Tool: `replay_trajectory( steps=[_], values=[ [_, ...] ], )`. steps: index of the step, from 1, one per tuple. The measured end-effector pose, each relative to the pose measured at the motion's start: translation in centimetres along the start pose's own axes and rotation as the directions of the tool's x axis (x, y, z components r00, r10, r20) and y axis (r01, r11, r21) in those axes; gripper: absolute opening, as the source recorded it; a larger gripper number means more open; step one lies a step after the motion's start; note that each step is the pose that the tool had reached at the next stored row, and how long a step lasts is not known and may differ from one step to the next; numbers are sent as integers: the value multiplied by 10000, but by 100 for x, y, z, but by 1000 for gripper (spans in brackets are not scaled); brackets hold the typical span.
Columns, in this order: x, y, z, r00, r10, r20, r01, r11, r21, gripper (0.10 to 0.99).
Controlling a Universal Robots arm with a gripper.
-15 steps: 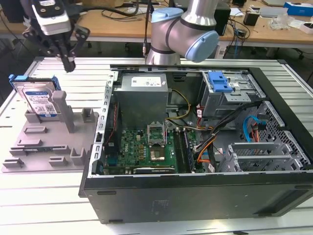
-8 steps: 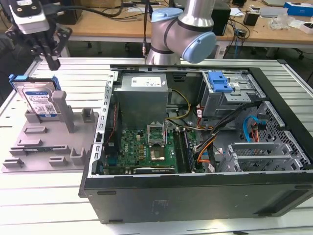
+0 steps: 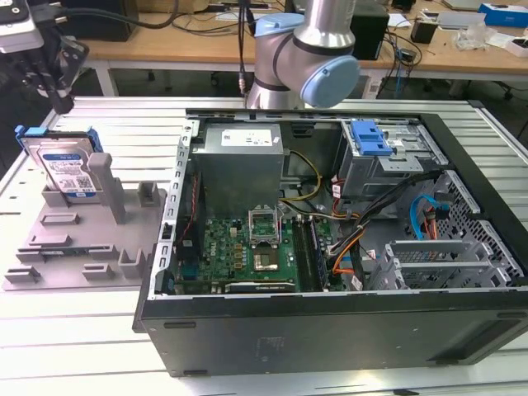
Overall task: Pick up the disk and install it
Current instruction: 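Reach for the disk, then pick up the disk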
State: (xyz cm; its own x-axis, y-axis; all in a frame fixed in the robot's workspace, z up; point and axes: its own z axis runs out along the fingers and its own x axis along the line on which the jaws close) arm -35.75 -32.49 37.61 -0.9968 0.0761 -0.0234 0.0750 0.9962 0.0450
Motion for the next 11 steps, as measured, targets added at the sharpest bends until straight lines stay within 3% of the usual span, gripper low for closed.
replay_trajectory(
  steps=[11],
  values=[
    [6,6,0,10000,-3,2,3,10000,37,106]
  ],
)
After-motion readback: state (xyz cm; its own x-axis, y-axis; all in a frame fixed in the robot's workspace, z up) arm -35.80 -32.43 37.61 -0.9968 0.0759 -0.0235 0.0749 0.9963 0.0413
